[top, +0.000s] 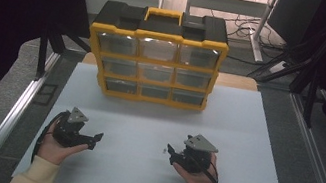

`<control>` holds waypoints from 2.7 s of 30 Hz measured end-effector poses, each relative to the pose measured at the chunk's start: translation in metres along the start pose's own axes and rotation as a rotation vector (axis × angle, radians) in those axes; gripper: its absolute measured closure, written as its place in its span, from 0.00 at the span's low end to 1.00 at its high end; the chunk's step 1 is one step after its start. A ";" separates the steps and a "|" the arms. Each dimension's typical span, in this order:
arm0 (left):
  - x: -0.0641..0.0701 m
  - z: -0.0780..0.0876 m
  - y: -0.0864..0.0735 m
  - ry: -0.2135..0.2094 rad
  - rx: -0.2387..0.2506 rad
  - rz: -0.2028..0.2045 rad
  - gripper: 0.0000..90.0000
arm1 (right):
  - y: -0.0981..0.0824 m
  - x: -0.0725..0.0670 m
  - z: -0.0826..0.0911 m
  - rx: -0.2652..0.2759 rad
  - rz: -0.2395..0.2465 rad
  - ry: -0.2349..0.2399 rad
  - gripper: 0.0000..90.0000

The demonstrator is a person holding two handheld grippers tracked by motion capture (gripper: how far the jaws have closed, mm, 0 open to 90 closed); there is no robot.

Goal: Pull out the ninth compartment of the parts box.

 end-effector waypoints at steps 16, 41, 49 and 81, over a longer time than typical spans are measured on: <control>-0.001 -0.005 -0.005 0.021 -0.026 -0.008 0.12 | 0.008 -0.003 -0.003 0.050 0.209 -0.109 0.27; -0.003 -0.007 -0.002 0.017 -0.007 0.008 0.12 | 0.022 0.009 -0.014 0.083 0.340 -0.214 0.29; -0.004 -0.006 0.001 0.022 0.005 0.009 0.12 | 0.024 0.010 -0.027 0.082 0.434 -0.263 0.29; 0.000 -0.011 -0.002 0.034 -0.004 -0.046 0.12 | 0.045 0.042 -0.037 0.095 0.561 -0.402 0.28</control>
Point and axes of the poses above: each handheld gripper's, and its own axes: z roughly backward along the jaws, y roughly out of its top, x roughly to its right, the point moved 6 cm from there along -z, roughly forward along the jaws, and after that the axes turned 15 degrees about -z, right-handed, at the moved point
